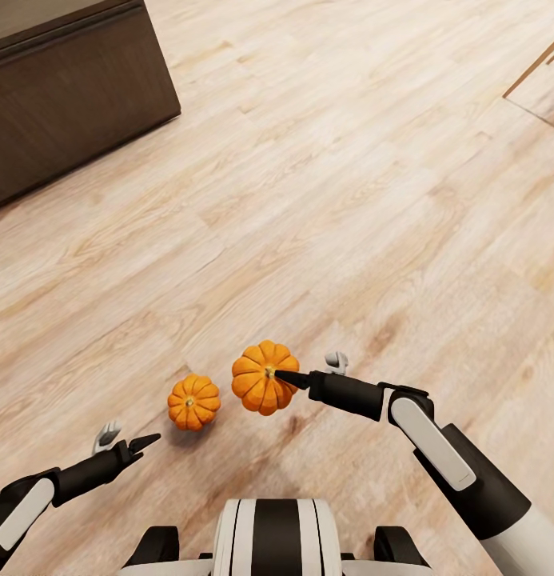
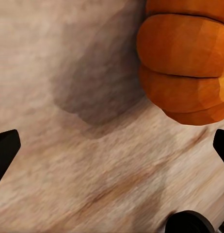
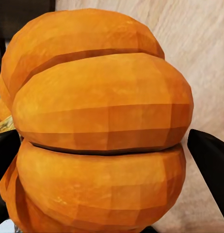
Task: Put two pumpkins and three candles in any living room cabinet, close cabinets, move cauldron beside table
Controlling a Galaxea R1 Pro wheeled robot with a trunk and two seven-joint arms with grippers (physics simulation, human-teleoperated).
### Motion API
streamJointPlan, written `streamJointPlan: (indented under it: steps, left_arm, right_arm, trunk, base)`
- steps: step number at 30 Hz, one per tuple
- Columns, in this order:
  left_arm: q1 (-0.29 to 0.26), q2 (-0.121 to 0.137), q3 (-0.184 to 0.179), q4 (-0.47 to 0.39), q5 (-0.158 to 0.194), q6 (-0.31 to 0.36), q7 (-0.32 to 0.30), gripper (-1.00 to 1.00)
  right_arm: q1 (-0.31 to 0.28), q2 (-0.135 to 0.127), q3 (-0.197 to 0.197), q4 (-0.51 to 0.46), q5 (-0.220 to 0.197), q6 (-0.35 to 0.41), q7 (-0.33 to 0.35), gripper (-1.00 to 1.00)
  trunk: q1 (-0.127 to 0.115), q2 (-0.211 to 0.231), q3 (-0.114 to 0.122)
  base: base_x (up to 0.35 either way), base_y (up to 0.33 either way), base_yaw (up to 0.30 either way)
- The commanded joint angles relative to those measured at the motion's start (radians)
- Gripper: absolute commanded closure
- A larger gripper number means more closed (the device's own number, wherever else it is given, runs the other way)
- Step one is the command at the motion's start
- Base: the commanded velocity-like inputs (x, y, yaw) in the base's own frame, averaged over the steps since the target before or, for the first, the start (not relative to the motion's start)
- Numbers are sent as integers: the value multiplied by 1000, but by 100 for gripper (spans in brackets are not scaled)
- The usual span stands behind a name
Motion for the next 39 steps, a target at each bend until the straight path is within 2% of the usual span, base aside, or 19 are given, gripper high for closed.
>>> streamJointPlan:
  steps: [1,10,16,39]
  left_arm:
    - [0,1,-3,0,10,7,1,-100]
    - [0,1,-6,0,11,-36,1,-100]
    - [0,1,-5,-4,11,-39,0,-100]
    - [0,1,-5,-6,13,-37,-2,-100]
  right_arm:
    - [-1,-1,1,0,-1,2,3,100]
    - [-1,-1,0,1,-1,2,3,100]
    - [-1,-1,1,1,-1,2,3,100]
    - [-1,0,1,1,-1,2,3,100]
  trunk:
    - [0,0,0]
    - [0,0,0]
    - [0,0,0]
    - [0,0,0]
  base:
    - [0,0,0]
    - [37,-97,0]
    - [1,-147,0]
    - [20,-16,0]
